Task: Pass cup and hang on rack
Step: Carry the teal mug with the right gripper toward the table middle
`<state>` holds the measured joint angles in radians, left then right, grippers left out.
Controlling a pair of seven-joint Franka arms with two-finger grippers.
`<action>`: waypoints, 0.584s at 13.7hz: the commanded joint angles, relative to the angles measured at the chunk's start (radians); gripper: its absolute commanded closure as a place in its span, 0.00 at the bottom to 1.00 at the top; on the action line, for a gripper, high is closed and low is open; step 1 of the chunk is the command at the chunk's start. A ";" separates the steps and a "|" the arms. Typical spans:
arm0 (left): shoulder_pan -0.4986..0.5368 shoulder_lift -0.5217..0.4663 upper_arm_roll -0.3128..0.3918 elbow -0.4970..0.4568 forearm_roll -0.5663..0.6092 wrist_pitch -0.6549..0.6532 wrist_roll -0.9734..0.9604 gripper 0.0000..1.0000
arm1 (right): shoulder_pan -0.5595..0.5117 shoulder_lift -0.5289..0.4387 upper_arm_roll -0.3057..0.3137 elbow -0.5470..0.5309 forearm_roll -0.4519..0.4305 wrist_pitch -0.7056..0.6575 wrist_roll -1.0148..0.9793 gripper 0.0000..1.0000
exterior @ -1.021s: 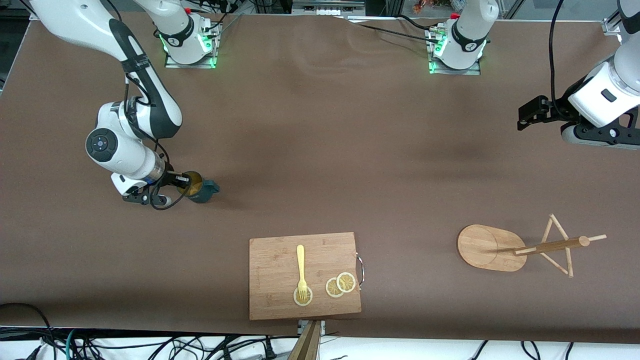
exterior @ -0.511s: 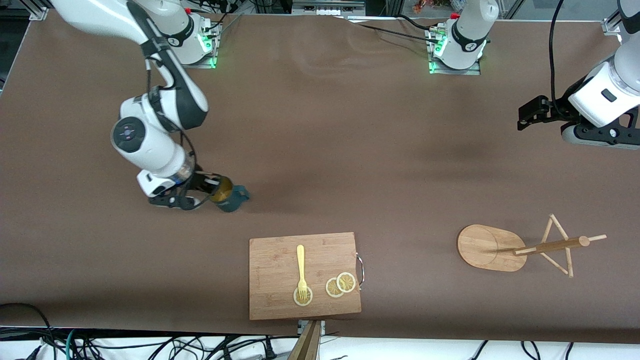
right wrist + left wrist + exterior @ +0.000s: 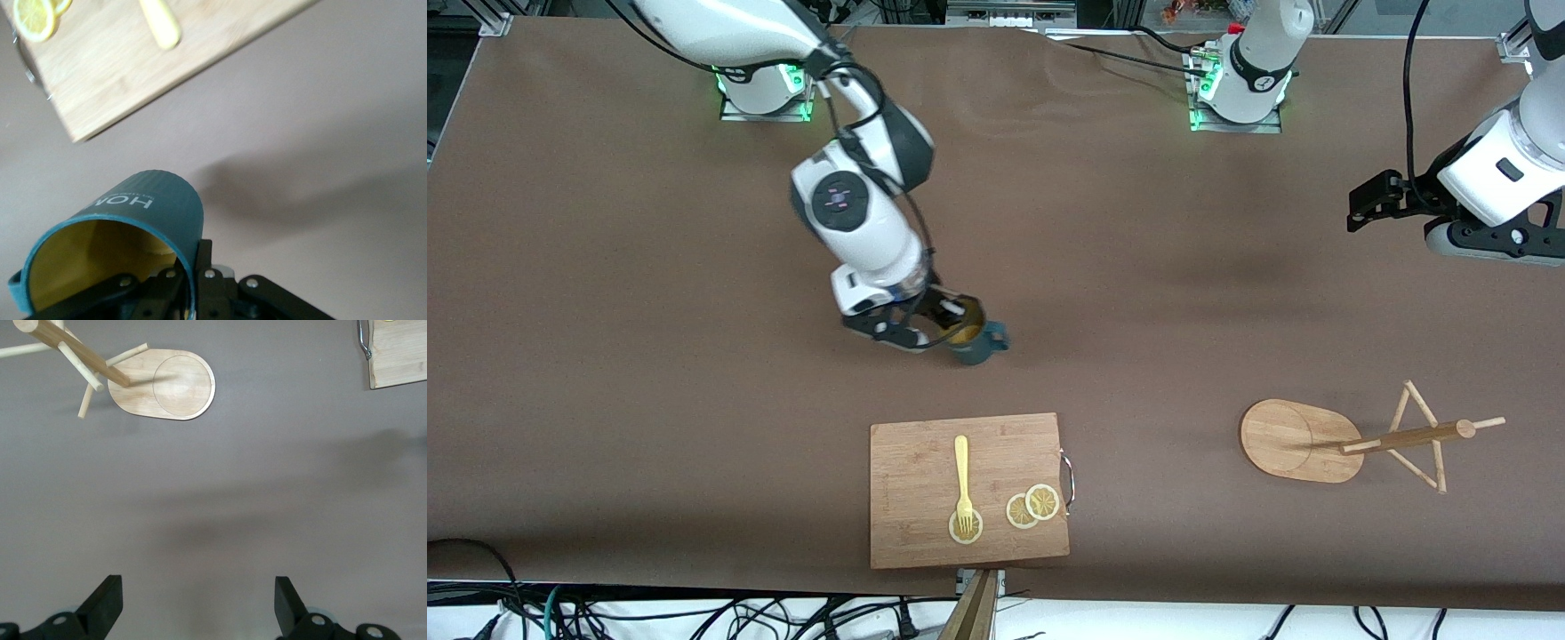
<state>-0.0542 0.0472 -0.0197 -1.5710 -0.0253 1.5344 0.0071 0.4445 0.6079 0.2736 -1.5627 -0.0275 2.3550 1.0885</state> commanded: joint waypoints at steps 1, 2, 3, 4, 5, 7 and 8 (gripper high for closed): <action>0.005 0.007 0.000 0.022 -0.024 -0.017 0.013 0.00 | 0.104 0.105 -0.014 0.147 -0.066 -0.048 0.137 1.00; 0.005 0.007 0.000 0.022 -0.024 -0.017 0.013 0.00 | 0.141 0.136 -0.014 0.189 -0.093 -0.068 0.181 1.00; 0.005 0.007 0.000 0.022 -0.024 -0.017 0.011 0.00 | 0.172 0.172 -0.014 0.241 -0.101 -0.092 0.227 1.00; 0.005 0.007 0.000 0.023 -0.025 -0.016 0.011 0.00 | 0.201 0.200 -0.014 0.283 -0.101 -0.117 0.267 1.00; 0.005 0.007 0.000 0.023 -0.025 -0.016 0.011 0.00 | 0.224 0.217 -0.020 0.305 -0.103 -0.126 0.295 1.00; 0.005 0.007 0.000 0.023 -0.025 -0.016 0.010 0.00 | 0.279 0.256 -0.020 0.341 -0.101 -0.125 0.353 1.00; 0.005 0.007 0.000 0.023 -0.025 -0.016 0.011 0.00 | 0.301 0.272 -0.020 0.363 -0.101 -0.123 0.393 1.00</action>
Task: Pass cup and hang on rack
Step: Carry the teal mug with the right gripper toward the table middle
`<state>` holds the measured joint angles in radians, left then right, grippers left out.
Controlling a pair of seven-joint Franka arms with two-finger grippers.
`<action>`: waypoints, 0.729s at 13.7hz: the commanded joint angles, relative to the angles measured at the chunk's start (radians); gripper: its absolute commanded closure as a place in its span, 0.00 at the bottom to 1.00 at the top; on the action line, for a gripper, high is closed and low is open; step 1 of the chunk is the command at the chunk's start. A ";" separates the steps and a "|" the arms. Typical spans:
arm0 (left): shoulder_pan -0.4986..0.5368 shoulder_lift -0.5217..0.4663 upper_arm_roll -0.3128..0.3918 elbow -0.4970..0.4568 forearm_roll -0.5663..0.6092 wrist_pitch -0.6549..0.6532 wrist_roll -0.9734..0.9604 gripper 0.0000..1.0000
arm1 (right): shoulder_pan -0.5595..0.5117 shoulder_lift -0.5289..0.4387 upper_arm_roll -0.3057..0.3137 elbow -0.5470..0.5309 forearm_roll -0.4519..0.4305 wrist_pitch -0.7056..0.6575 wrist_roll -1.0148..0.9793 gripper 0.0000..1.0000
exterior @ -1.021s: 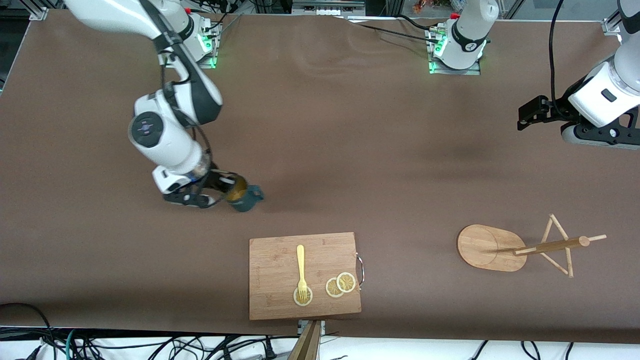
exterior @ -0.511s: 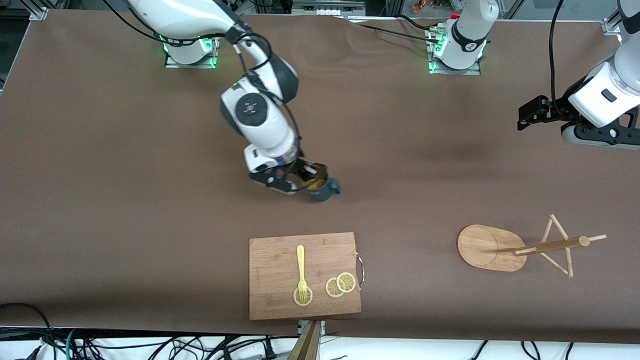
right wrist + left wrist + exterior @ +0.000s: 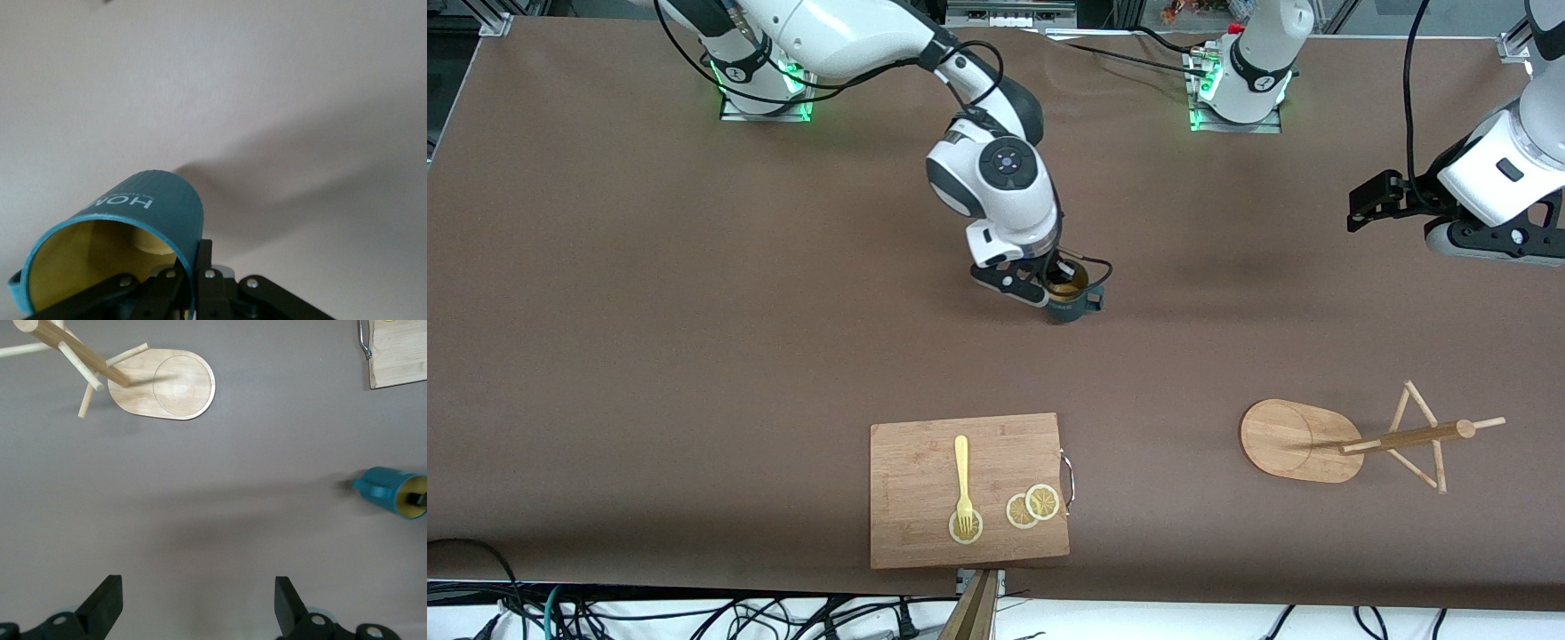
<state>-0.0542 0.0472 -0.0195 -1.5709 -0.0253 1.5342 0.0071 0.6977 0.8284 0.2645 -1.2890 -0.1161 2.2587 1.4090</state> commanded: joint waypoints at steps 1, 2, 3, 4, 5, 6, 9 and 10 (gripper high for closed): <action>0.005 0.008 0.000 0.023 -0.025 -0.014 0.011 0.00 | 0.066 0.066 -0.011 0.105 -0.013 -0.027 0.083 1.00; 0.005 0.008 0.000 0.023 -0.025 -0.012 0.010 0.00 | 0.080 0.072 -0.011 0.106 -0.011 -0.025 0.084 1.00; 0.005 0.010 0.000 0.023 -0.025 -0.011 0.011 0.00 | 0.097 0.080 -0.011 0.106 -0.011 -0.025 0.082 1.00; 0.004 0.011 0.000 0.023 -0.025 -0.009 0.010 0.00 | 0.112 0.084 -0.011 0.109 -0.011 -0.022 0.079 1.00; 0.004 0.011 0.000 0.023 -0.025 -0.009 0.010 0.00 | 0.121 0.089 -0.011 0.111 -0.011 -0.021 0.074 1.00; 0.005 0.010 0.000 0.023 -0.024 -0.014 0.017 0.00 | 0.128 0.090 -0.011 0.111 -0.011 -0.021 0.074 1.00; 0.007 0.008 0.000 0.023 -0.025 -0.016 0.014 0.00 | 0.134 0.100 -0.008 0.111 -0.008 -0.019 0.071 0.90; 0.007 0.010 0.000 0.023 -0.025 -0.016 0.014 0.00 | 0.141 0.104 -0.008 0.111 -0.010 -0.014 0.070 0.80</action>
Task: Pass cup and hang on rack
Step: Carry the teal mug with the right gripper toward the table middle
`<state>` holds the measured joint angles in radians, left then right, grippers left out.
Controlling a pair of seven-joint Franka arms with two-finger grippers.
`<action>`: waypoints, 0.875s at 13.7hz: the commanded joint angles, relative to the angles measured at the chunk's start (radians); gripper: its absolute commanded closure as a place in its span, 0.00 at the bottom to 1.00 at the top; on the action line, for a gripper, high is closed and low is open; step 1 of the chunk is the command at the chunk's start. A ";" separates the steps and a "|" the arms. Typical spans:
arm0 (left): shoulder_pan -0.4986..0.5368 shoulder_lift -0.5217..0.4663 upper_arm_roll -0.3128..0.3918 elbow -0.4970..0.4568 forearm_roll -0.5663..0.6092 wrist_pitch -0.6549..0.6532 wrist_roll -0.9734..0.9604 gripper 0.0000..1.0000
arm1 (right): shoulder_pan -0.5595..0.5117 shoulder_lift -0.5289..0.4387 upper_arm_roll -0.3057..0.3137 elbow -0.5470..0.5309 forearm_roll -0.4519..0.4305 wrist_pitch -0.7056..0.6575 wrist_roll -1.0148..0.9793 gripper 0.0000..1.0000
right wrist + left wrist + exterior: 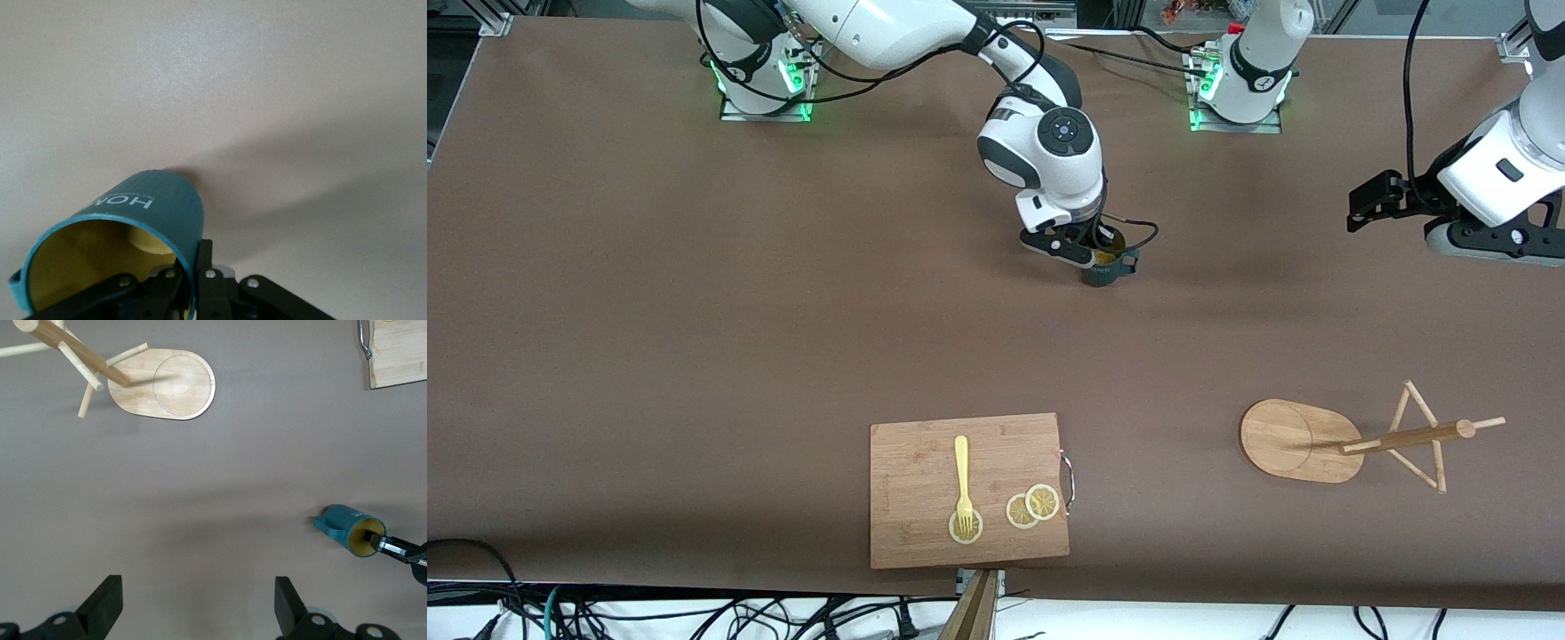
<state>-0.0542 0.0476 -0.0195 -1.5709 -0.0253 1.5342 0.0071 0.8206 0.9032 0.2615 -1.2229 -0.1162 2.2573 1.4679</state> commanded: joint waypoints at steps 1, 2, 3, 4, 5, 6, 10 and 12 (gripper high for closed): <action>0.007 0.009 0.000 0.023 -0.025 -0.012 0.013 0.00 | 0.020 0.032 -0.005 0.045 -0.010 -0.010 0.011 0.79; 0.007 0.011 0.000 0.023 -0.025 -0.011 0.013 0.00 | 0.025 0.037 -0.005 0.045 -0.010 -0.010 0.011 0.75; 0.007 0.009 0.000 0.023 -0.025 -0.011 0.013 0.00 | 0.025 0.039 -0.005 0.045 -0.010 -0.010 0.009 0.73; 0.007 0.009 0.000 0.023 -0.025 -0.011 0.019 0.00 | 0.025 0.040 -0.005 0.045 -0.010 -0.010 0.009 0.61; 0.008 0.009 0.000 0.023 -0.025 -0.014 0.020 0.00 | 0.025 0.037 -0.005 0.045 -0.010 -0.015 0.008 0.28; 0.008 0.009 0.000 0.023 -0.025 -0.014 0.020 0.00 | 0.023 0.031 -0.007 0.046 -0.013 -0.019 0.000 0.00; 0.008 0.009 0.000 0.023 -0.025 -0.016 0.022 0.00 | -0.001 0.023 -0.001 0.155 -0.003 -0.143 -0.015 0.00; 0.008 0.008 0.000 0.023 -0.025 -0.016 0.022 0.00 | -0.040 -0.012 0.015 0.180 0.000 -0.215 -0.081 0.00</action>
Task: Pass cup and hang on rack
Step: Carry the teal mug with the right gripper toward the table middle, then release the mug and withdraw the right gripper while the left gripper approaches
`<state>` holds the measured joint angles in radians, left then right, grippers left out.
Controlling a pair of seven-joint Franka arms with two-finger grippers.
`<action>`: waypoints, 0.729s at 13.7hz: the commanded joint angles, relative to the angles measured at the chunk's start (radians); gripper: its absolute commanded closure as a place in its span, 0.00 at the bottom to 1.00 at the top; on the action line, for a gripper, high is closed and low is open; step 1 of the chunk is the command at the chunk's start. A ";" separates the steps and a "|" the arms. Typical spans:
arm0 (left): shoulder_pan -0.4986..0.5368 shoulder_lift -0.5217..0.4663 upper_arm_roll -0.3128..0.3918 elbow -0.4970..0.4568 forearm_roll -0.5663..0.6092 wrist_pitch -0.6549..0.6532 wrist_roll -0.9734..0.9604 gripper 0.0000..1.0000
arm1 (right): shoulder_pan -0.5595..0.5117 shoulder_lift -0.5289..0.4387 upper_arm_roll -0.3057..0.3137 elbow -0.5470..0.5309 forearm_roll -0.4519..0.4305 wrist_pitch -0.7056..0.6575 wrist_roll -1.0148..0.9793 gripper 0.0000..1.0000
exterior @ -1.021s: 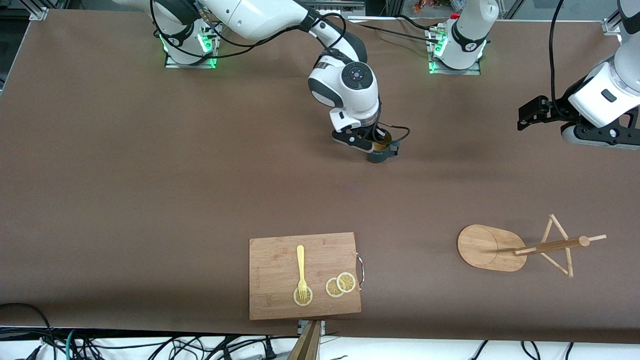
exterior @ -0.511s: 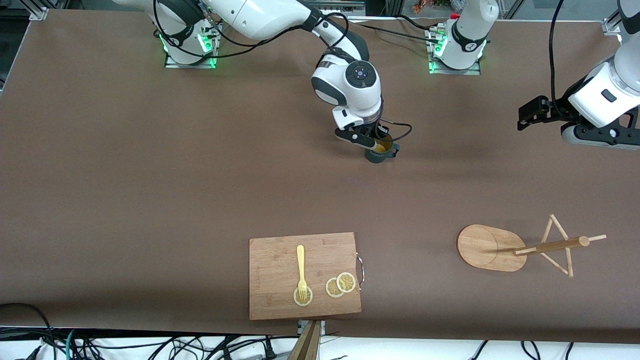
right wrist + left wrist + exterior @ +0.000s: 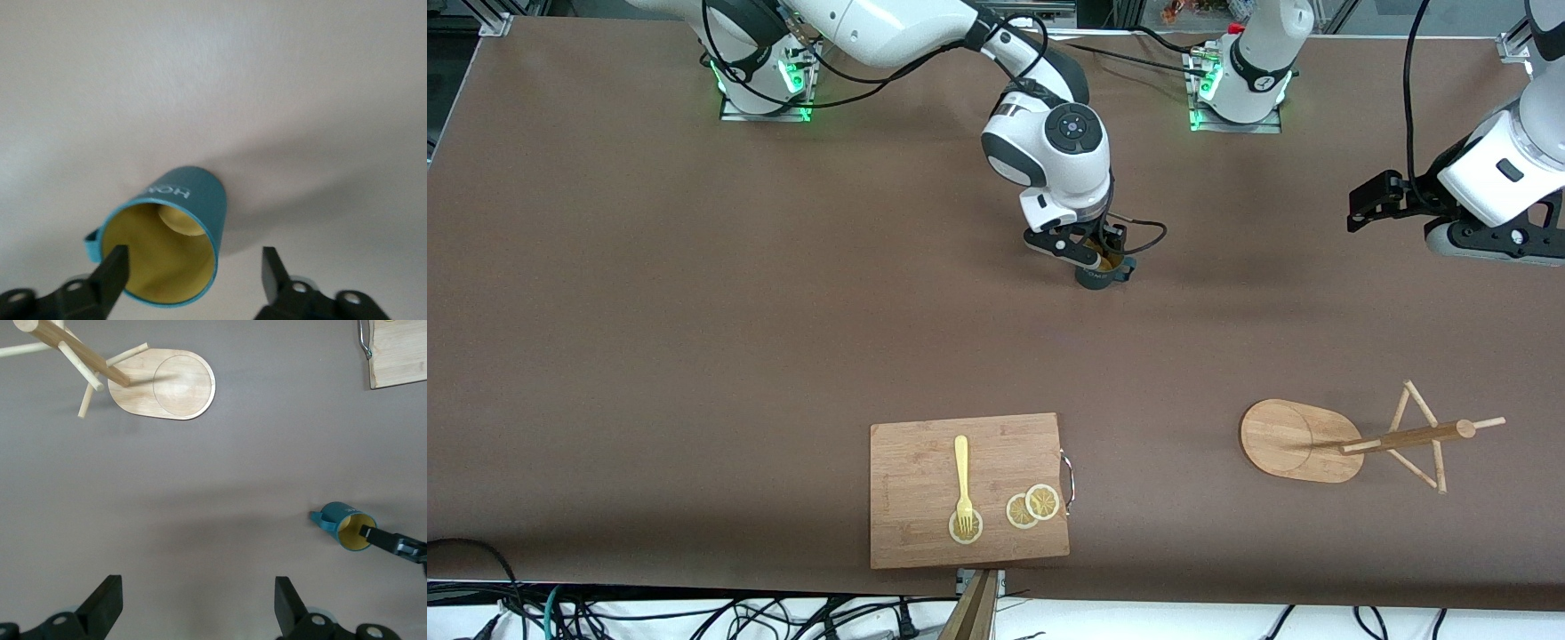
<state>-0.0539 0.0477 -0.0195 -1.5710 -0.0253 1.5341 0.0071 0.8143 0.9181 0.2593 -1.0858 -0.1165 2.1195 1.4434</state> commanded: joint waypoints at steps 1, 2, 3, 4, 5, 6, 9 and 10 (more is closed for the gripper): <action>0.008 0.008 0.000 0.023 -0.025 -0.015 0.022 0.00 | -0.061 -0.054 0.024 0.043 0.003 -0.111 -0.105 0.00; 0.008 0.008 0.000 0.023 -0.025 -0.015 0.022 0.00 | -0.081 -0.074 0.026 0.043 0.001 -0.178 -0.173 0.00; 0.008 0.008 0.000 0.023 -0.025 -0.017 0.022 0.00 | -0.104 -0.099 0.021 0.043 -0.002 -0.252 -0.269 0.00; 0.008 0.008 0.000 0.023 -0.025 -0.016 0.022 0.00 | -0.130 -0.128 0.017 0.043 -0.002 -0.307 -0.367 0.00; 0.008 0.008 0.000 0.023 -0.025 -0.015 0.022 0.00 | -0.162 -0.148 0.017 0.043 -0.002 -0.349 -0.444 0.00; 0.008 0.008 0.000 0.023 -0.025 -0.015 0.022 0.00 | -0.193 -0.160 0.017 0.043 -0.002 -0.375 -0.509 0.00; 0.008 0.008 0.000 0.023 -0.025 -0.017 0.024 0.00 | -0.299 -0.221 0.017 0.043 -0.003 -0.432 -0.709 0.00; 0.008 0.008 0.000 0.023 -0.025 -0.019 0.022 0.00 | -0.334 -0.232 0.017 0.043 -0.005 -0.456 -0.783 0.00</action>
<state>-0.0538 0.0477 -0.0193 -1.5709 -0.0253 1.5341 0.0072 0.5411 0.7256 0.2605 -1.0256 -0.1164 1.7091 0.7786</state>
